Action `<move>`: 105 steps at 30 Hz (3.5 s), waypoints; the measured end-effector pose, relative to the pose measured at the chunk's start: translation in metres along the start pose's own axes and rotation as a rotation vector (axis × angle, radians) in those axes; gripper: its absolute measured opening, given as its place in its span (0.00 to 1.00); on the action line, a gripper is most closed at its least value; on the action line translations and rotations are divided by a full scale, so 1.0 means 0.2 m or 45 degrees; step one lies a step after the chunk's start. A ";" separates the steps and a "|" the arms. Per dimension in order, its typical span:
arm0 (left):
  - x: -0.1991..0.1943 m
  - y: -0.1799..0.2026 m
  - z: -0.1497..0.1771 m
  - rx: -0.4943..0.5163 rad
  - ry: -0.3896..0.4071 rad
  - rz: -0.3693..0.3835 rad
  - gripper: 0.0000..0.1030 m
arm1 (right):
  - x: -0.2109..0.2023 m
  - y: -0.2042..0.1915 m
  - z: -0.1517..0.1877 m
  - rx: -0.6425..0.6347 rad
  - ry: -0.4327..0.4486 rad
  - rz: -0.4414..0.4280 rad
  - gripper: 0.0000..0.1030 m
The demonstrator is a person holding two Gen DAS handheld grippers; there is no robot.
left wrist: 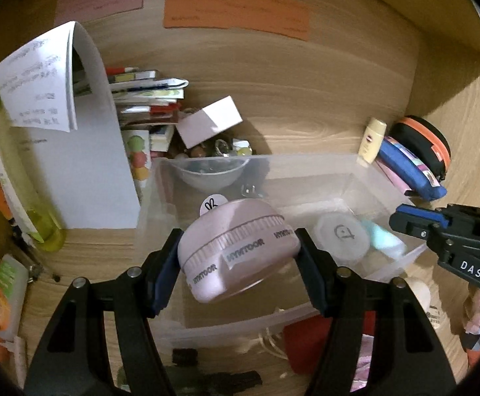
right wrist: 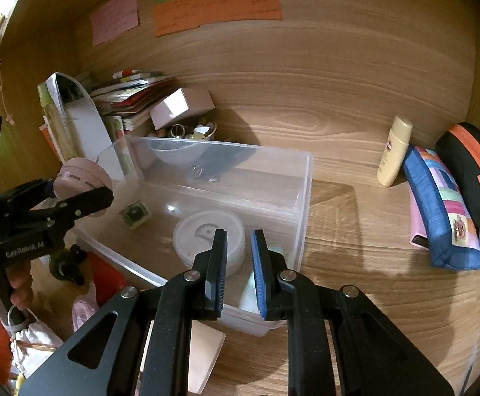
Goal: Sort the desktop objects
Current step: 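Place pink speaker and mint tube into the clear box with both grippers, then grasp the dark green glass bottle with the left gripper, then lift green bottle with left gripper while right gripper grasps beige jar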
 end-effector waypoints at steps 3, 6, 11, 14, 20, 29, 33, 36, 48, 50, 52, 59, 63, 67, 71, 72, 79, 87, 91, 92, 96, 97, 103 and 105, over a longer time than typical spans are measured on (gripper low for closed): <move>0.01 0.02 0.01 0.012 -0.013 0.002 0.64 | -0.01 -0.02 0.00 -0.019 0.015 0.000 0.13; -0.02 0.03 0.01 0.008 0.001 0.015 0.64 | -0.02 -0.04 0.00 -0.056 0.027 -0.003 0.20; -0.07 0.03 -0.02 0.006 0.072 0.005 0.68 | -0.10 -0.07 -0.03 -0.108 0.142 0.029 0.63; -0.08 0.02 -0.03 -0.003 0.079 -0.011 0.70 | -0.13 -0.09 -0.05 -0.122 0.186 0.012 0.68; -0.09 0.03 -0.06 -0.046 0.088 0.098 0.72 | -0.14 -0.09 -0.06 -0.095 0.170 -0.013 0.80; -0.34 -0.09 -0.16 -0.035 0.121 0.045 0.95 | -0.25 -0.04 -0.05 0.008 0.101 -0.052 0.88; -0.40 -0.18 -0.09 -0.039 0.060 -0.009 0.95 | -0.36 -0.02 -0.02 0.047 0.126 -0.033 0.98; -0.42 -0.25 0.01 -0.046 -0.012 -0.040 0.95 | -0.41 0.00 0.02 0.034 0.127 0.009 0.99; -0.41 -0.29 0.28 -0.033 -0.091 -0.120 0.95 | -0.29 -0.11 0.18 0.052 -0.002 0.015 0.99; -0.41 -0.29 0.29 -0.024 -0.069 -0.136 0.90 | -0.26 -0.16 0.20 0.052 -0.022 -0.019 0.99; -0.40 -0.28 0.29 -0.006 -0.068 -0.129 0.74 | -0.22 -0.19 0.22 0.035 -0.025 0.012 0.98; -0.31 -0.26 0.35 -0.083 -0.145 -0.038 0.70 | -0.18 -0.18 0.25 0.070 -0.050 0.034 0.96; -0.30 -0.27 0.36 -0.094 -0.176 -0.061 0.70 | -0.17 -0.17 0.27 0.082 -0.073 0.030 0.96; -0.29 -0.29 0.37 -0.134 -0.192 -0.061 0.62 | -0.17 -0.19 0.28 0.070 -0.074 0.024 0.87; -0.30 -0.30 0.37 -0.149 -0.176 -0.069 0.62 | -0.17 -0.22 0.29 0.036 -0.078 0.001 0.72; -0.31 -0.31 0.36 -0.155 -0.165 -0.074 0.62 | -0.17 -0.22 0.29 0.031 -0.081 0.008 0.71; -0.38 -0.33 0.32 -0.186 -0.056 -0.082 0.62 | -0.17 -0.20 0.28 0.088 -0.066 -0.007 0.67; -0.43 -0.32 0.29 -0.167 0.025 -0.106 0.62 | -0.24 -0.11 0.23 0.158 -0.014 0.011 0.63; -0.45 -0.30 0.26 -0.127 0.054 -0.121 0.62 | -0.30 -0.06 0.21 0.141 0.005 0.057 0.63; -0.46 -0.30 0.26 -0.128 0.062 -0.124 0.62 | -0.32 -0.05 0.20 0.138 0.014 0.063 0.63; -0.51 -0.28 0.22 -0.142 0.095 -0.108 0.62 | -0.40 -0.03 0.16 0.136 0.064 0.074 0.63; -0.53 -0.27 0.20 -0.137 0.107 -0.106 0.62 | -0.42 -0.02 0.15 0.130 0.077 0.074 0.63; -0.61 -0.21 0.09 -0.120 0.179 -0.078 0.62 | -0.54 -0.04 0.06 0.108 0.182 0.049 0.63; -0.62 -0.19 0.05 -0.100 0.201 -0.073 0.62 | -0.57 -0.06 0.03 0.076 0.221 0.048 0.63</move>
Point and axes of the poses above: each gripper's, at about its wrist camera, not at the fingertips, and x roughly the way its jaws point, y to its right, z to its underside, the point moved 4 cm from there along x, roughly the way its jaws point, and after that the axes turned 15 degrees about y, right-handed, at the moved point
